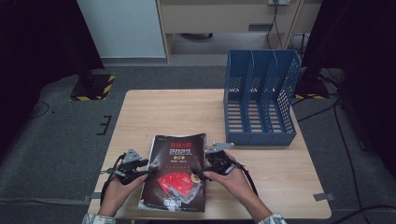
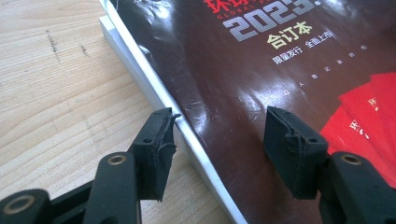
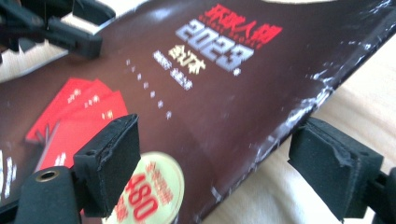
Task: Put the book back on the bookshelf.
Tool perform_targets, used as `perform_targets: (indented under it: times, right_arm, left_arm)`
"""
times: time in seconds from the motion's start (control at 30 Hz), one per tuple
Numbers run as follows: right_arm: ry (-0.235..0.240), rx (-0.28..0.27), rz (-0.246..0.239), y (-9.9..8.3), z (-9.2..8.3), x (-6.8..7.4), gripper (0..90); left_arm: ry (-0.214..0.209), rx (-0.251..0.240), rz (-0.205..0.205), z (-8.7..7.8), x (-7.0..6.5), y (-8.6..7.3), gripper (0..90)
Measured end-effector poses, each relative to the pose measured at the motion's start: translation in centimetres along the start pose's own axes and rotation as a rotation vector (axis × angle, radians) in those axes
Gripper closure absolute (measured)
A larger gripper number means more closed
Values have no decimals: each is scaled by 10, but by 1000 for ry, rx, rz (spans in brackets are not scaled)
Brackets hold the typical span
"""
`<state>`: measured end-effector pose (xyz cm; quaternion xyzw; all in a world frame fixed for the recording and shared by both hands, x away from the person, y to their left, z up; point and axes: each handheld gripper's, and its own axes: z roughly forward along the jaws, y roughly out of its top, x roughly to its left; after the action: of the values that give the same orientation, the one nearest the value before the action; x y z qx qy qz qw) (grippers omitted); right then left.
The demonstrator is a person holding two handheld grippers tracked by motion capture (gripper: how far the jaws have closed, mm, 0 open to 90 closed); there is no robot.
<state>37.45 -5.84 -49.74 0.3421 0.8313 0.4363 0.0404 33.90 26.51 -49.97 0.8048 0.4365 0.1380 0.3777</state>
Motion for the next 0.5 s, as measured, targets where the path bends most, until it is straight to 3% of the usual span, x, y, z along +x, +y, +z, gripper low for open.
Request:
perform_targets:
  times: [0.23, 0.5]
  right_arm:
    - [11, -8, -29, 26, 6, 9, 230]
    - [26, 51, -32, 40, 23, 14, 279]
  left_arm:
    - [-10, 1, -8, 0, 2, -1, 425]
    - [-13, -3, -18, 0, 3, -1, 424]
